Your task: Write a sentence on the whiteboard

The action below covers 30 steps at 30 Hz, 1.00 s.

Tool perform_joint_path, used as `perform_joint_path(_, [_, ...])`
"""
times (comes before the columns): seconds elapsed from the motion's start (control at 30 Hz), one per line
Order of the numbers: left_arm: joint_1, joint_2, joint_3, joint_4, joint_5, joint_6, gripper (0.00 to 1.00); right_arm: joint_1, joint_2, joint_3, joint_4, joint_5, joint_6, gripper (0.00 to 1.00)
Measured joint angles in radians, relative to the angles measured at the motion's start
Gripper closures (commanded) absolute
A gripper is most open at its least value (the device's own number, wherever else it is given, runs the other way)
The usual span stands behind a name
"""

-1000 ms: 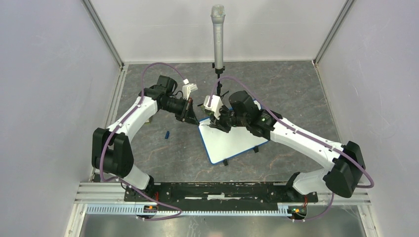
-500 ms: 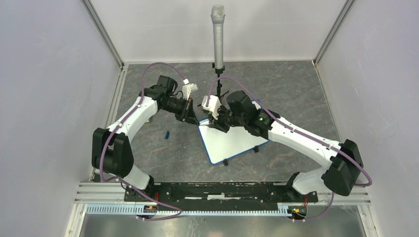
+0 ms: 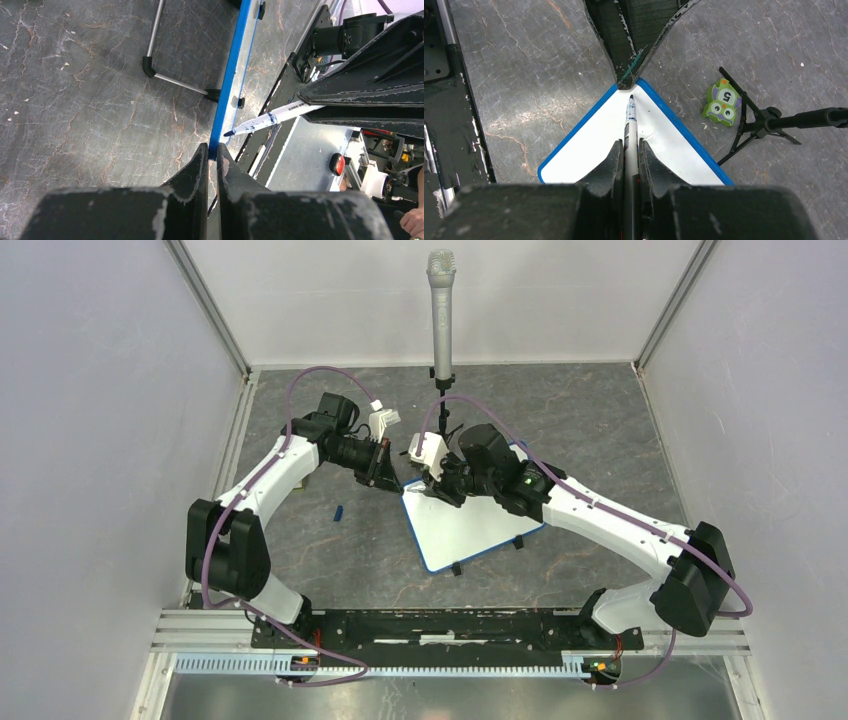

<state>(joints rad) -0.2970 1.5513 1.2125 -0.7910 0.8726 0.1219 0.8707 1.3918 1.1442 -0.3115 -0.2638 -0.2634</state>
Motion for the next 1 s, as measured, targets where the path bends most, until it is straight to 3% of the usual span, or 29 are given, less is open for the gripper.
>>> perform_joint_path(1.0, [0.0,0.0,0.0,0.0,-0.006,0.0,0.97,0.002,-0.066,-0.083,-0.074,0.043,-0.056,1.0])
